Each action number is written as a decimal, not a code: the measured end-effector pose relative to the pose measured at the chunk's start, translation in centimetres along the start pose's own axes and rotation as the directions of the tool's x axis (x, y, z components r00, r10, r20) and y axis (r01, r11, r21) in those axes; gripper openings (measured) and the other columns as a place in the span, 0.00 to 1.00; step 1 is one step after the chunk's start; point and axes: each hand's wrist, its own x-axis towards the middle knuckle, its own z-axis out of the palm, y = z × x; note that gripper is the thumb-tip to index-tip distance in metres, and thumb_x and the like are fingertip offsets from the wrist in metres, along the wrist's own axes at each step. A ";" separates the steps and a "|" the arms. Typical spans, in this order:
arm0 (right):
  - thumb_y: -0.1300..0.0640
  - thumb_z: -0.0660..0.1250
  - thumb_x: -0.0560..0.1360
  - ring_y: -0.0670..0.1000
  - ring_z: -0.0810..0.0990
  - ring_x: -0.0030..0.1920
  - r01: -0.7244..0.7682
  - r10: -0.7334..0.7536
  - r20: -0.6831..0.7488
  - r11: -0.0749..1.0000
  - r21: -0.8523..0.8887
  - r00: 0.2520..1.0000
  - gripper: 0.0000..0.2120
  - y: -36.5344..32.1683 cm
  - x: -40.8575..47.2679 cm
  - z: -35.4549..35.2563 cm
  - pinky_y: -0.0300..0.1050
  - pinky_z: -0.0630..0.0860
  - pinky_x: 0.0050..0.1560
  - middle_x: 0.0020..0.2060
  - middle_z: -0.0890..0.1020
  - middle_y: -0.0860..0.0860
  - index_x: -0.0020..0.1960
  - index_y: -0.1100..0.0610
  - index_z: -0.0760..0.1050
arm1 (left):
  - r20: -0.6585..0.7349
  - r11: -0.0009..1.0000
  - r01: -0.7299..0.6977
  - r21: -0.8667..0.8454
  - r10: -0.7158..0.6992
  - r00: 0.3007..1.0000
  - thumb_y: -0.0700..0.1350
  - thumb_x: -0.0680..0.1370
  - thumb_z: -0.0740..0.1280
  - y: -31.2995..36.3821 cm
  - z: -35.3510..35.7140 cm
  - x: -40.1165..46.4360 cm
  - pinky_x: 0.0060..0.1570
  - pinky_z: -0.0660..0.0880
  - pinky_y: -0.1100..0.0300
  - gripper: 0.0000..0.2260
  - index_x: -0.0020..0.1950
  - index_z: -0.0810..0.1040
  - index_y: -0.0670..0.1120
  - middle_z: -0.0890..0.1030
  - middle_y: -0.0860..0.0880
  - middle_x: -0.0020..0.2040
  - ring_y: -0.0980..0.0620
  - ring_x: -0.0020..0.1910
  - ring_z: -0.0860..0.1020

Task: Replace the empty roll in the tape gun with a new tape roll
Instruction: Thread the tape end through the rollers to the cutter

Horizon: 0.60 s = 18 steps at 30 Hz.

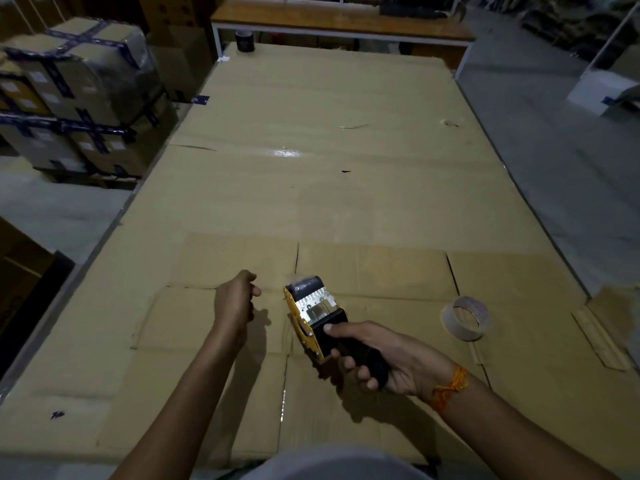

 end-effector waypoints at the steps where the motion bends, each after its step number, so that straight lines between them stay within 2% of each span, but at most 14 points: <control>1: 0.43 0.68 0.83 0.44 0.73 0.21 0.023 -0.023 -0.009 1.000 0.011 1.000 0.16 0.2 0.1 0.1 0.35 0.70 0.19 0.30 0.75 0.49 0.49 0.56 0.74 | 0.004 0.999 -0.043 0.020 0.043 0.999 0.47 0.81 0.65 -0.1 -0.3 -1.0 0.32 0.61 0.57 0.15 0.36 0.76 0.43 0.73 0.52 0.28 0.48 0.27 0.63; 3: 0.43 0.69 0.83 0.45 0.75 0.23 0.066 -0.065 -0.036 0.997 0.029 0.997 0.17 0.8 0.3 0.3 0.37 0.72 0.20 0.31 0.77 0.49 0.50 0.56 0.75 | 0.049 0.992 -0.098 0.075 0.095 0.994 0.50 0.81 0.65 -0.4 -0.6 -3.1 0.31 0.62 0.57 0.19 0.33 0.76 0.41 0.69 0.54 0.21 0.48 0.26 0.64; 5: 0.44 0.69 0.83 0.46 0.75 0.23 0.107 -0.104 -0.083 0.993 0.039 0.991 0.16 1.2 0.4 0.8 0.39 0.73 0.21 0.30 0.77 0.49 0.49 0.57 0.74 | 0.112 0.978 -0.144 0.149 0.128 0.985 0.54 0.80 0.66 -1.1 -0.6 -5.3 0.32 0.65 0.56 0.22 0.34 0.79 0.40 0.71 0.53 0.22 0.48 0.26 0.68; 8: 0.47 0.69 0.84 0.48 0.75 0.23 0.182 -0.166 -0.143 0.977 0.109 0.976 0.15 1.7 0.9 1.7 0.40 0.73 0.22 0.29 0.77 0.50 0.48 0.58 0.75 | 0.260 0.965 -0.179 0.194 0.125 0.957 0.58 0.81 0.68 -1.8 -0.1 -7.8 0.36 0.73 0.56 0.21 0.43 0.85 0.41 0.84 0.47 0.33 0.52 0.27 0.79; 10: 0.48 0.70 0.83 0.49 0.75 0.25 0.220 -0.192 -0.163 0.960 0.176 0.968 0.14 2.1 1.5 2.2 0.41 0.74 0.24 0.30 0.77 0.51 0.53 0.60 0.77 | 0.335 0.971 -0.160 0.178 0.092 0.938 0.57 0.83 0.68 -1.9 0.6 -8.7 0.40 0.78 0.54 0.19 0.48 0.86 0.42 0.88 0.44 0.41 0.54 0.33 0.84; 11: 0.48 0.71 0.83 0.49 0.76 0.25 0.235 -0.201 -0.179 0.951 0.200 0.963 0.14 2.3 1.8 2.4 0.42 0.74 0.24 0.31 0.78 0.52 0.55 0.60 0.78 | 0.354 0.972 -0.158 0.173 0.088 0.931 0.58 0.83 0.68 -1.9 0.9 -8.9 0.41 0.79 0.54 0.20 0.48 0.86 0.42 0.89 0.43 0.42 0.52 0.35 0.86; 14: 0.50 0.73 0.81 0.49 0.77 0.25 0.276 -0.217 -0.241 0.930 0.244 0.946 0.14 2.8 2.4 2.9 0.41 0.75 0.25 0.31 0.79 0.52 0.59 0.60 0.80 | 0.320 0.939 -0.238 0.249 0.152 0.935 0.59 0.82 0.69 -1.7 1.7 -9.1 0.42 0.82 0.53 0.20 0.45 0.87 0.43 0.89 0.45 0.38 0.50 0.38 0.88; 16: 0.52 0.75 0.80 0.50 0.77 0.25 0.300 -0.230 -0.274 0.921 0.248 0.934 0.12 3.2 2.6 3.2 0.41 0.75 0.26 0.30 0.79 0.52 0.57 0.59 0.81 | 0.203 0.889 -0.339 0.308 0.286 0.936 0.57 0.80 0.72 -1.4 1.7 -9.2 0.39 0.82 0.57 0.16 0.43 0.86 0.45 0.87 0.49 0.35 0.59 0.34 0.85; 18: 0.55 0.75 0.80 0.51 0.77 0.25 0.340 -0.262 -0.311 0.912 0.228 0.913 0.11 3.8 2.8 3.3 0.43 0.75 0.27 0.30 0.80 0.53 0.57 0.61 0.81 | 0.116 0.843 -0.441 0.309 0.427 0.897 0.53 0.80 0.74 -1.2 1.6 -9.1 0.37 0.77 0.68 0.10 0.45 0.85 0.48 0.86 0.53 0.37 0.66 0.37 0.83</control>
